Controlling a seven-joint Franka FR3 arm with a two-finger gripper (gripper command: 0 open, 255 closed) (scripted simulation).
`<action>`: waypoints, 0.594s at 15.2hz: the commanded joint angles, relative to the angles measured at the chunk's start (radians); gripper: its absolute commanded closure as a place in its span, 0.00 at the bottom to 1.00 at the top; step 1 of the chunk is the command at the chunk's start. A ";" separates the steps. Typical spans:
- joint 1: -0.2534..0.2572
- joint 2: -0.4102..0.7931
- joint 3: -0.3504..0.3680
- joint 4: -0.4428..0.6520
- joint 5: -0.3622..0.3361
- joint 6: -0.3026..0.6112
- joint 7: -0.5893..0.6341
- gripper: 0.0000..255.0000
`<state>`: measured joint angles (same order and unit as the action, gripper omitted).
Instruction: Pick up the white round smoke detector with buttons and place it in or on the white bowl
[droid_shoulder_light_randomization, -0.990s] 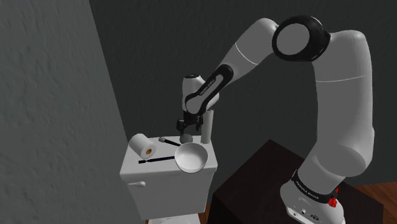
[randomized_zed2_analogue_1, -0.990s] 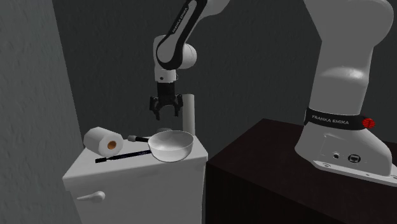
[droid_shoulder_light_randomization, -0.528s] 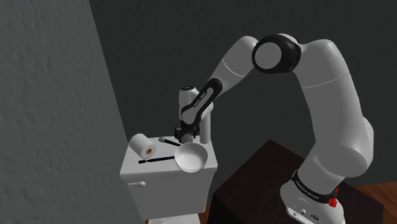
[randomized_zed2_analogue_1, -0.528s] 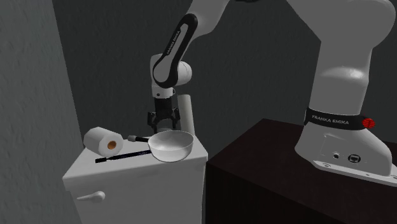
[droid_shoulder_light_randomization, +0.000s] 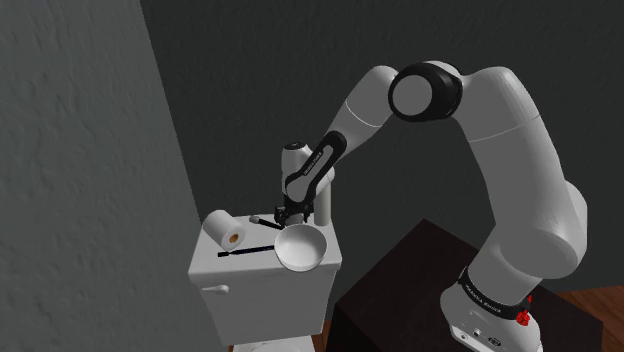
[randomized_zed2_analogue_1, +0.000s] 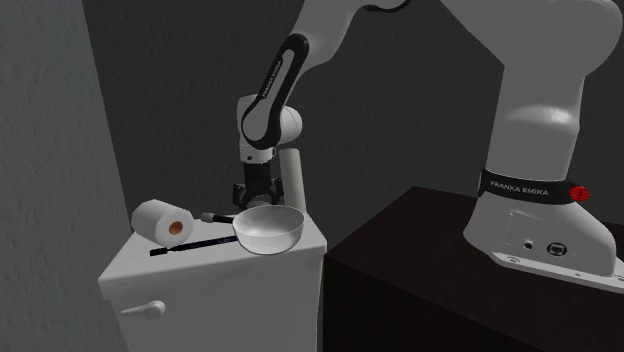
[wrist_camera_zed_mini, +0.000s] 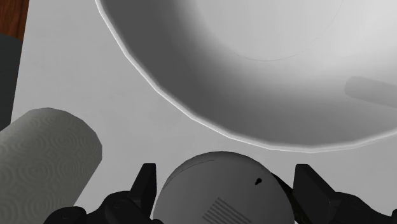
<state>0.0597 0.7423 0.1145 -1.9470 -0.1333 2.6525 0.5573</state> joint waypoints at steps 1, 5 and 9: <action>0.000 0.000 0.000 0.000 0.000 0.000 0.000 0.00; 0.000 0.000 0.000 0.000 0.000 0.000 0.000 1.00; 0.000 0.000 0.000 0.000 0.000 0.000 0.000 1.00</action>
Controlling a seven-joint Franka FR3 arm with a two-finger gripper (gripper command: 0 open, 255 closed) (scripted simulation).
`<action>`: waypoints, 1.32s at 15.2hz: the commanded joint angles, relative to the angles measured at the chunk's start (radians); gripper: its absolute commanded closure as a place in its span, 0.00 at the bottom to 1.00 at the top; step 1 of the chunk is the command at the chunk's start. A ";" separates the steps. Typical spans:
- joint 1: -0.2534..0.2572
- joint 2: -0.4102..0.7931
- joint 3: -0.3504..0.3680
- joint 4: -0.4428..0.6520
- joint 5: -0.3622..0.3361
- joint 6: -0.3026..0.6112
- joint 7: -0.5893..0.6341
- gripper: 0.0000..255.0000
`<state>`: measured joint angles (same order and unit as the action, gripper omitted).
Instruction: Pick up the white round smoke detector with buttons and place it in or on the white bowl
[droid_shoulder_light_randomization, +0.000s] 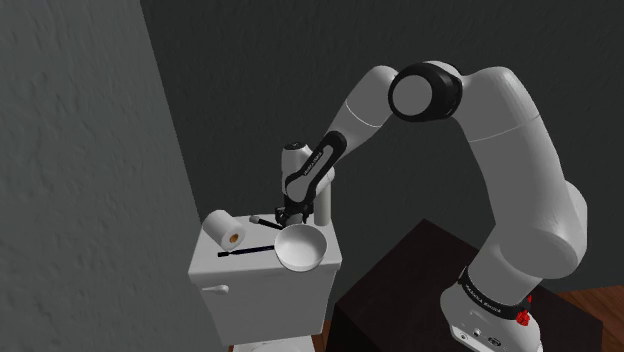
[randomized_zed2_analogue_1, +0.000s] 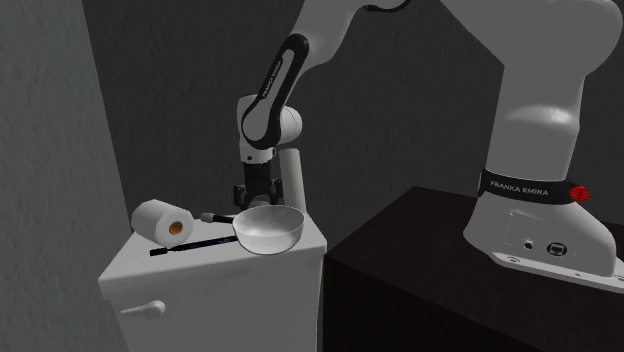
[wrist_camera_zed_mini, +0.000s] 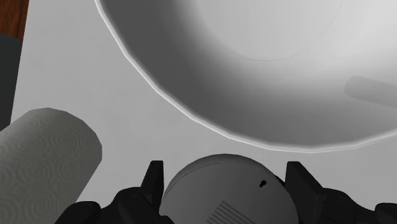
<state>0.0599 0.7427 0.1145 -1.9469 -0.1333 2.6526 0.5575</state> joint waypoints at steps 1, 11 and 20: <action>0.000 0.000 0.000 0.000 0.000 0.000 0.000 1.00; -0.009 -0.075 0.012 -0.028 0.009 -0.046 -0.006 1.00; -0.023 -0.181 0.029 -0.057 0.027 -0.124 -0.016 1.00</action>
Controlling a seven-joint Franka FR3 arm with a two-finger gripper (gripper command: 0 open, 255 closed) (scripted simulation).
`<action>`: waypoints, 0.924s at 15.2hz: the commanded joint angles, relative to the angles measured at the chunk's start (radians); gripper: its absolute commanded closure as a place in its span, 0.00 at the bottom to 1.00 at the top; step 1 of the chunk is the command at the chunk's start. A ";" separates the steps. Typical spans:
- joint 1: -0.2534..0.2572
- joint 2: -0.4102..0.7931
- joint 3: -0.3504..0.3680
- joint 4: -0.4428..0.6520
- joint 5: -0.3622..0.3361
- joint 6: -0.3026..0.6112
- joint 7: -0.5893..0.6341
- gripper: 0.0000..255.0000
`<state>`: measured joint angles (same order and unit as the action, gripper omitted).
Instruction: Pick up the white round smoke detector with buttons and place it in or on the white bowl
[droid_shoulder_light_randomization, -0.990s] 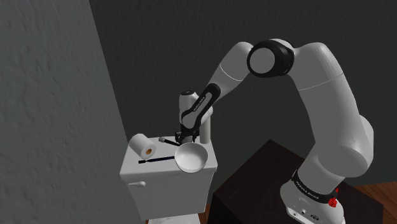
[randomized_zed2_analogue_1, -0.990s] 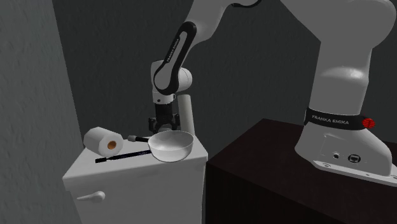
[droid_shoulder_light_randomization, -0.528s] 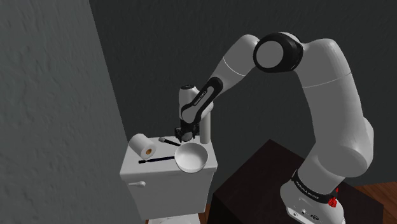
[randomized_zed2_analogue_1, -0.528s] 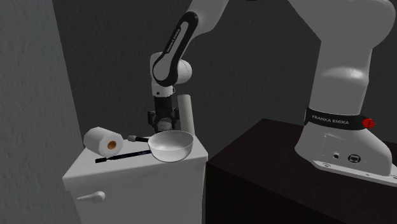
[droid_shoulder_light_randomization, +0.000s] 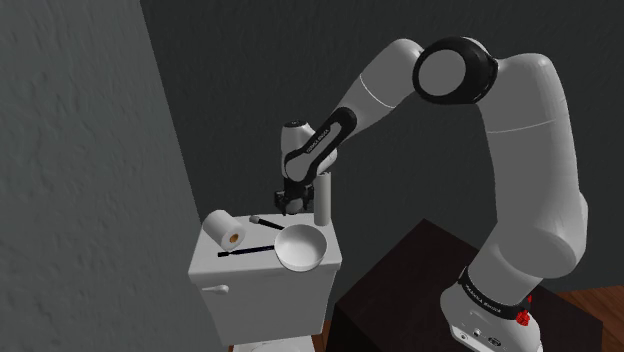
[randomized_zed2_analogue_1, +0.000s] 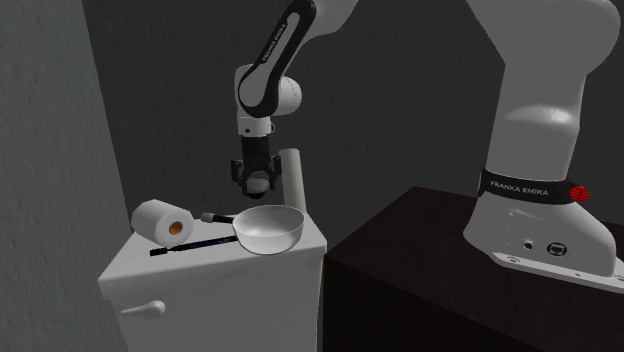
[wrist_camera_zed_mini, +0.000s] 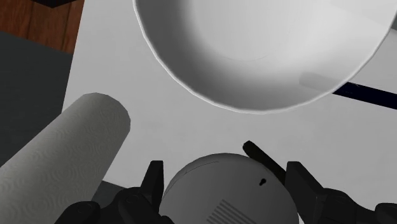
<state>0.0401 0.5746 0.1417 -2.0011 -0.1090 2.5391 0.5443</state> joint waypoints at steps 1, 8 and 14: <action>-0.004 -0.024 0.004 -0.004 0.005 -0.020 -0.004 1.00; -0.013 -0.100 0.016 -0.013 0.020 -0.087 -0.014 1.00; -0.003 -0.193 0.033 -0.094 0.034 -0.098 0.007 1.00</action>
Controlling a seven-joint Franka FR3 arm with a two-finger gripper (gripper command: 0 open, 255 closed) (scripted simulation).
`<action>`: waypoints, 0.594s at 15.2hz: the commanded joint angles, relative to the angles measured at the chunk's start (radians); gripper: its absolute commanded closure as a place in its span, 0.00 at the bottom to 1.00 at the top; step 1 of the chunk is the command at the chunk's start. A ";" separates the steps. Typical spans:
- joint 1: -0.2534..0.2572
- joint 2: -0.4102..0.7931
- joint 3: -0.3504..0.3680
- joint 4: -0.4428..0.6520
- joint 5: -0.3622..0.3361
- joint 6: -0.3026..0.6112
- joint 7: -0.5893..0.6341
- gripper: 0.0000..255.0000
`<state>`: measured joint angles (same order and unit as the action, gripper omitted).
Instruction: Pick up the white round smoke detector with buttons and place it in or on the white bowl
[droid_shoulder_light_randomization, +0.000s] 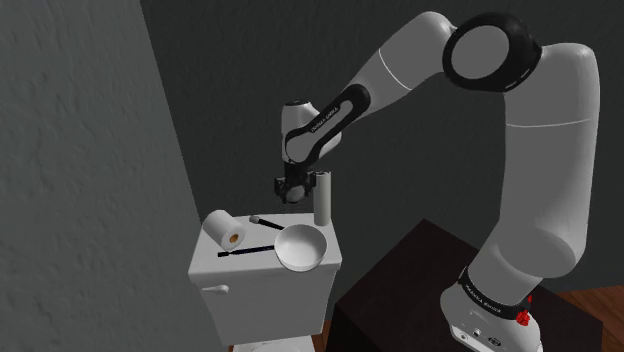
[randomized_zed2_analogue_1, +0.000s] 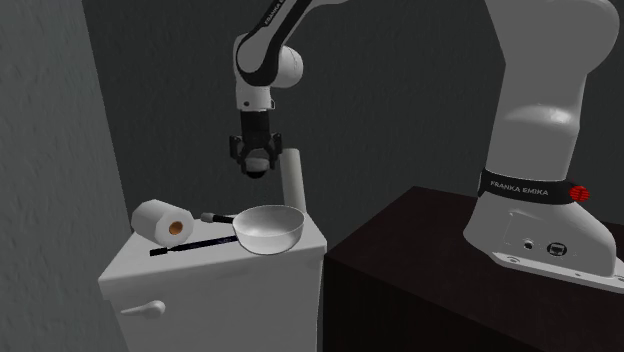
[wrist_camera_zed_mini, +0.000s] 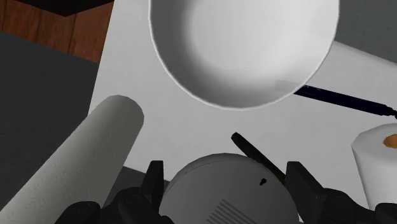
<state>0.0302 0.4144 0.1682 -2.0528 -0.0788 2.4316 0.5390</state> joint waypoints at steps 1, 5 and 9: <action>0.014 -0.058 0.012 -0.081 0.006 0.023 0.025 1.00; 0.046 -0.156 0.040 -0.225 0.021 0.071 0.080 1.00; 0.083 -0.248 0.076 -0.353 0.045 0.109 0.137 1.00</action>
<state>0.1041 0.1910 0.2351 -2.3718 -0.0409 2.5306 0.6617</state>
